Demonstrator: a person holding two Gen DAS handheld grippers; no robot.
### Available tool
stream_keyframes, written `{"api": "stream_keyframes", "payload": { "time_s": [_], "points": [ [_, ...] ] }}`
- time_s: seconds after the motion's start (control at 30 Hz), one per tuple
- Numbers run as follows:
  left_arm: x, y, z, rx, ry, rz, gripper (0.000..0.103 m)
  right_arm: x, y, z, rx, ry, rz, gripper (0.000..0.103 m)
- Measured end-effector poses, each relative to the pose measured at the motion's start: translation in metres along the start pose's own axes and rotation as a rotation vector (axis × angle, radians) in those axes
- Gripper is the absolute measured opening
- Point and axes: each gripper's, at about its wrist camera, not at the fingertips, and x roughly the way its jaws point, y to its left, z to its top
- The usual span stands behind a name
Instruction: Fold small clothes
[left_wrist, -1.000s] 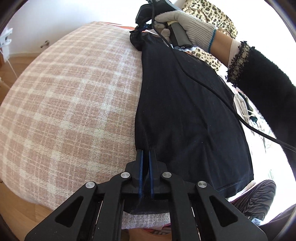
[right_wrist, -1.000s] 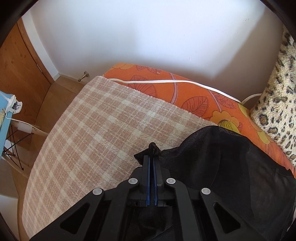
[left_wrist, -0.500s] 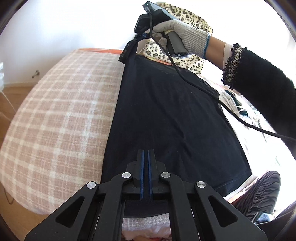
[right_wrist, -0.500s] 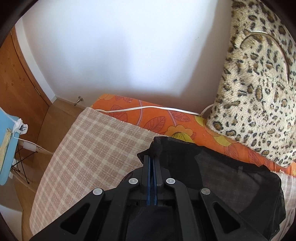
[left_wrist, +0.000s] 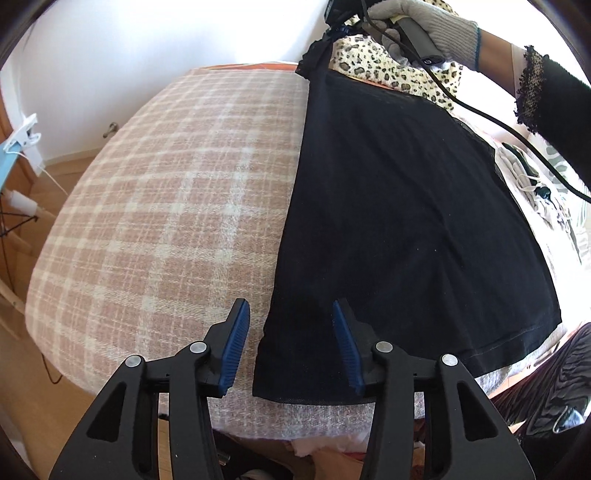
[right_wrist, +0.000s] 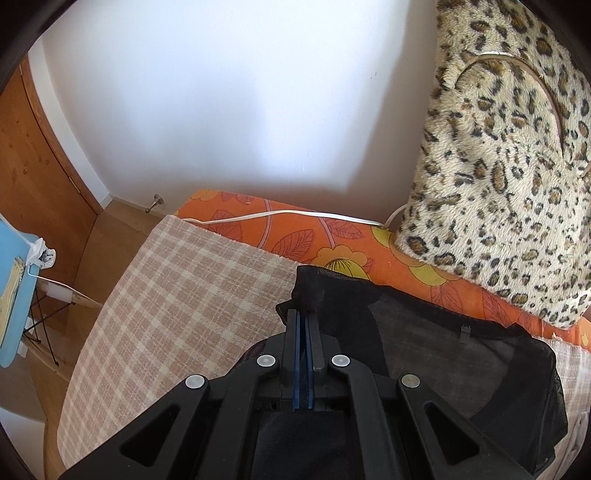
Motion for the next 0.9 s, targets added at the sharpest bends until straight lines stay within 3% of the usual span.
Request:
{"api": "stream_keyframes", "payload": {
  "time_s": [0.07,0.1,0.13,0.17,0.3,0.43,0.6,0.77,0.9],
  "points": [
    [0.002,-0.005,-0.004,0.013,-0.009,-0.012,0.035,0.002,0.0,0.001,-0.003,0.0,0.001,0.0],
    [0.003,-0.005,-0.004,0.01,-0.014,-0.042,0.026,0.002,0.0,0.001,-0.004,0.0,0.002,0.0],
    [0.003,-0.005,-0.003,0.012,-0.013,-0.055,0.008,0.002,0.0,0.001,-0.005,0.0,0.004,0.0],
    [0.001,-0.006,-0.002,0.015,-0.015,-0.057,0.005,0.003,0.0,0.001,-0.007,0.001,0.008,0.0],
    [-0.008,-0.007,0.005,-0.032,-0.052,-0.138,0.004,-0.001,-0.002,-0.001,-0.006,-0.002,0.017,0.0],
    [-0.025,-0.017,0.009,-0.028,-0.119,-0.185,0.004,-0.012,-0.013,-0.001,0.002,-0.017,0.01,0.0],
    [-0.03,-0.032,0.015,-0.002,-0.142,-0.249,0.004,-0.026,-0.038,-0.005,0.038,-0.037,-0.008,0.0],
    [-0.032,-0.065,0.025,0.065,-0.151,-0.32,0.004,-0.034,-0.065,-0.012,0.073,-0.039,-0.024,0.0],
    [-0.031,-0.104,0.032,0.186,-0.158,-0.353,0.004,-0.04,-0.079,-0.016,0.072,-0.048,-0.04,0.0]
  ]
}}
